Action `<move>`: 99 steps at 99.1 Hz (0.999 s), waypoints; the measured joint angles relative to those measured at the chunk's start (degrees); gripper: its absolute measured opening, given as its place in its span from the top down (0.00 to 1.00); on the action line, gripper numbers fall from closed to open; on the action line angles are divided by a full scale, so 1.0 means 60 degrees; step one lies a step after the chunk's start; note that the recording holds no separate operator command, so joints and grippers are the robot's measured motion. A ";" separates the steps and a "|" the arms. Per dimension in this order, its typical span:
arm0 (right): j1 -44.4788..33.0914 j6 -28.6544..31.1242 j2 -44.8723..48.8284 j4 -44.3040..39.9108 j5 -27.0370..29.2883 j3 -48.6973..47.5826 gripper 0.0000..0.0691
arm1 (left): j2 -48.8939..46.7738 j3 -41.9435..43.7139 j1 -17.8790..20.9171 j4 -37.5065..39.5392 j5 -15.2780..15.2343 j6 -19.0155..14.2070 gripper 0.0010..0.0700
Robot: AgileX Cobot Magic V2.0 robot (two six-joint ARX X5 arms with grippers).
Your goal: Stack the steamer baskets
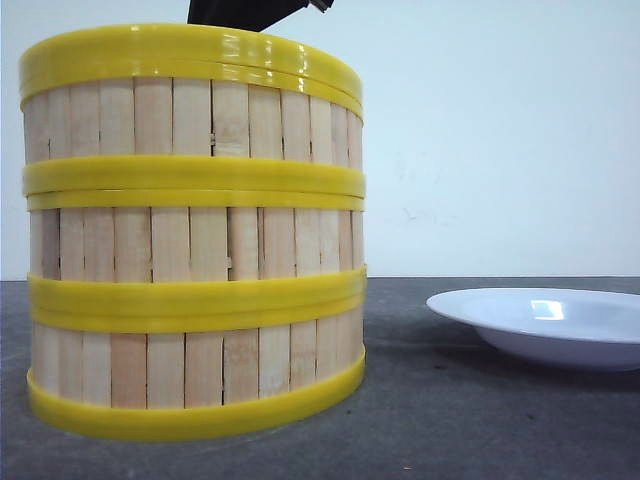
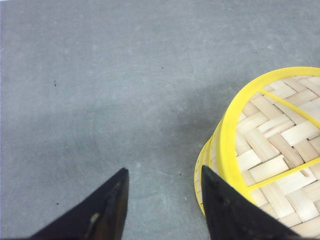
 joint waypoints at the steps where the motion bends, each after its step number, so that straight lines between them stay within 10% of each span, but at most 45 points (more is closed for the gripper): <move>1: 0.0007 0.0000 0.0000 0.0007 0.0000 0.0000 0.89 | 0.0000 0.0000 0.0000 0.0000 0.0000 0.0000 0.62; 27: 0.0018 0.0062 -0.0073 0.0084 0.0011 0.0000 0.56 | 0.0000 0.0000 0.0000 -0.0007 0.0004 0.0000 0.62; 62: -0.0834 0.0095 -0.3024 -0.0696 0.0907 -0.0419 0.53 | -0.0845 -0.0539 0.0007 0.0033 0.0000 -0.0153 0.62; 99: -0.4619 0.0368 -0.7792 -0.0222 0.1475 -0.5960 0.53 | -0.2907 -0.3756 0.0007 0.1202 0.0000 -0.0576 0.62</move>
